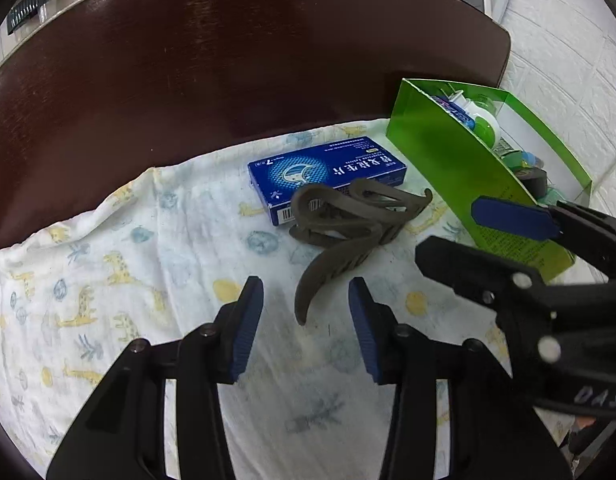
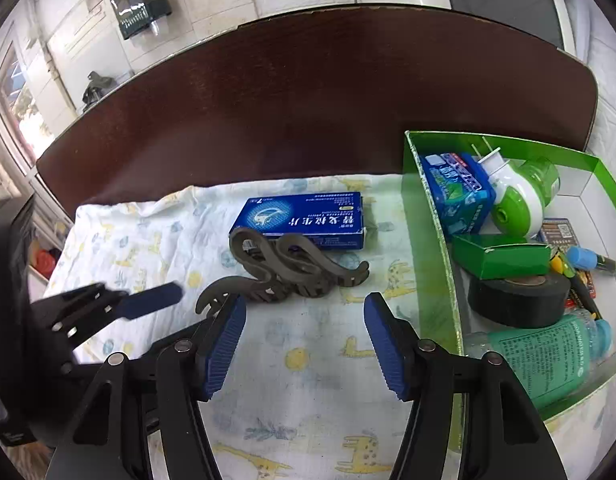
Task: Organize rigid objects
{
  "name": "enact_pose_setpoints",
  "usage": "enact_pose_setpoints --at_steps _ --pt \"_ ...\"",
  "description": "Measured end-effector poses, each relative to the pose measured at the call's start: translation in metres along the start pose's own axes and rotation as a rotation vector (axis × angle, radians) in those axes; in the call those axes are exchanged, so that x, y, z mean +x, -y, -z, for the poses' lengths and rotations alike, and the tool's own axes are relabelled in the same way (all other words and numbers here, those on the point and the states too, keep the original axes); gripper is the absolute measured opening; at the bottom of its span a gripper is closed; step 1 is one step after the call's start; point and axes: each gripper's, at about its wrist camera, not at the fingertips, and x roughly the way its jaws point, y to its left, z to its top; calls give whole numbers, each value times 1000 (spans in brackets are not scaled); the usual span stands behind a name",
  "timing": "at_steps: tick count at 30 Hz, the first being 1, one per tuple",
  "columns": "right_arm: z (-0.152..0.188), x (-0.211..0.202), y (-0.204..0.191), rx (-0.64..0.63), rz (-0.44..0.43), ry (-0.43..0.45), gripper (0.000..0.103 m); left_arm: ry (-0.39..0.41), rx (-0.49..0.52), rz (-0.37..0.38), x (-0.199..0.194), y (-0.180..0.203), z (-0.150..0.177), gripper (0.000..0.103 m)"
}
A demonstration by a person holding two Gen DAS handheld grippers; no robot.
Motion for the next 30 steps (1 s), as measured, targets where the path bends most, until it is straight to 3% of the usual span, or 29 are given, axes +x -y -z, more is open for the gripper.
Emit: enact_pose_setpoints --at_steps 1,2,8,13,16,20,23,27,30 --pt "0 2 -2 -8 2 2 63 -18 -8 7 4 -3 -2 16" --pt "0 2 -3 -11 8 4 64 -26 -23 14 6 -8 -4 14" --pt "-2 4 -6 -17 -4 13 65 -1 -82 -4 -7 -49 2 14" --pt "0 5 -21 -32 -67 33 70 1 -80 -31 -15 -72 13 14" --pt "3 8 -44 -116 -30 56 70 -5 -78 -33 -22 -82 24 14" --pt "5 24 -70 -214 -69 37 70 -8 -101 -33 -30 -98 33 16" --pt "-2 39 -74 -218 -83 48 70 -6 -119 -24 -30 -105 35 16" --pt "-6 60 -79 -220 -175 5 70 -5 -112 -25 -32 -105 37 14" --pt "-6 59 -82 -195 -158 26 69 -4 -105 -44 -27 -96 33 15"
